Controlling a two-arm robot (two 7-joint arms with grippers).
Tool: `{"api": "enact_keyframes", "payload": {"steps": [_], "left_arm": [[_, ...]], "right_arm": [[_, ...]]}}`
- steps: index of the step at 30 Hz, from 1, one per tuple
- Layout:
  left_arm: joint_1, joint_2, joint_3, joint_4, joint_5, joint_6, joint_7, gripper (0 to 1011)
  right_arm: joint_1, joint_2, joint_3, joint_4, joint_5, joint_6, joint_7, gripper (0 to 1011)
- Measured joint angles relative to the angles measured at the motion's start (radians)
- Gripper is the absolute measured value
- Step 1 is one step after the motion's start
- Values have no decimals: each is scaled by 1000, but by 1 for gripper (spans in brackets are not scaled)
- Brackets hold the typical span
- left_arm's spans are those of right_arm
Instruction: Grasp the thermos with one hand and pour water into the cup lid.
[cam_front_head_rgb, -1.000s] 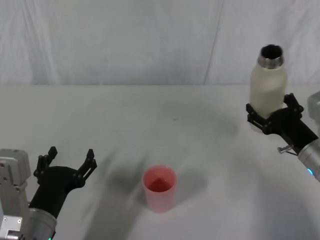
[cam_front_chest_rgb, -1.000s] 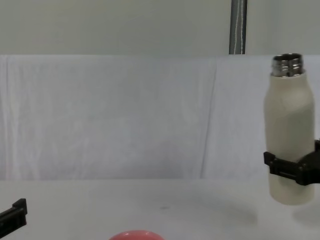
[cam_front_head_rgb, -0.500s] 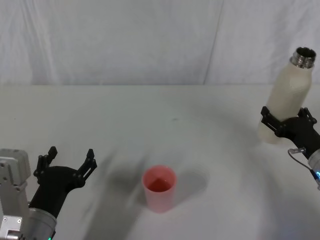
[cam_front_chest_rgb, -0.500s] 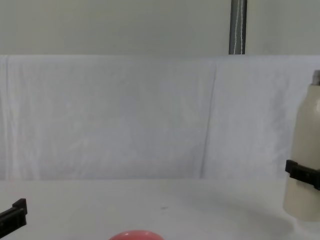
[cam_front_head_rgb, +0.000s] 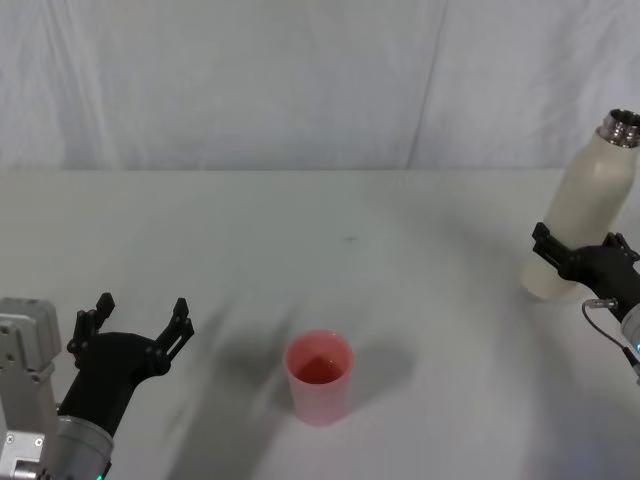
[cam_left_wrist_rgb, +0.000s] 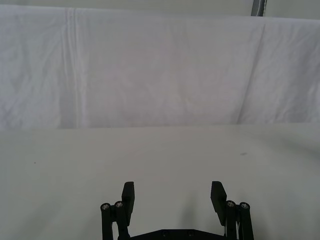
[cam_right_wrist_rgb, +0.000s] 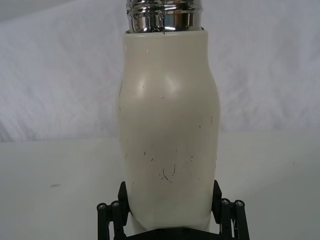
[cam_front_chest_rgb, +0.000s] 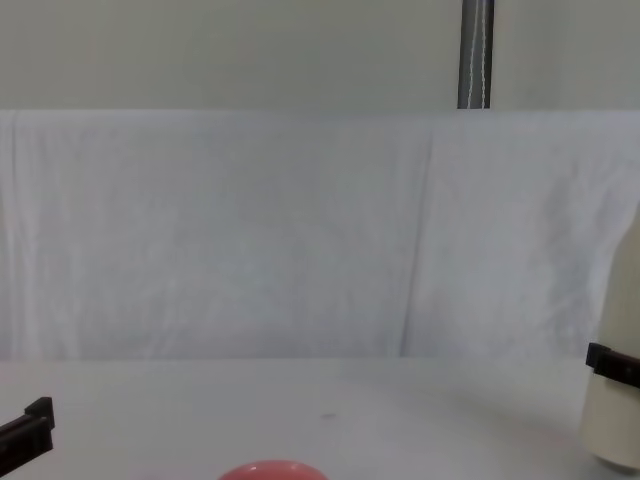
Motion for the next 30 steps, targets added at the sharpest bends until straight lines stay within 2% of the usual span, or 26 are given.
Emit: {"api": "enact_keyframes", "payload": {"steps": [7,30], "left_arm": [[0,0,0,0,0,0,0,1001],[0,0,0,0,0,0,0,1001]], "right_arm": [[16,2,-10,20,2,-3,-1,955],[108,-19,-71,146,-45,-88,37,955]]}}
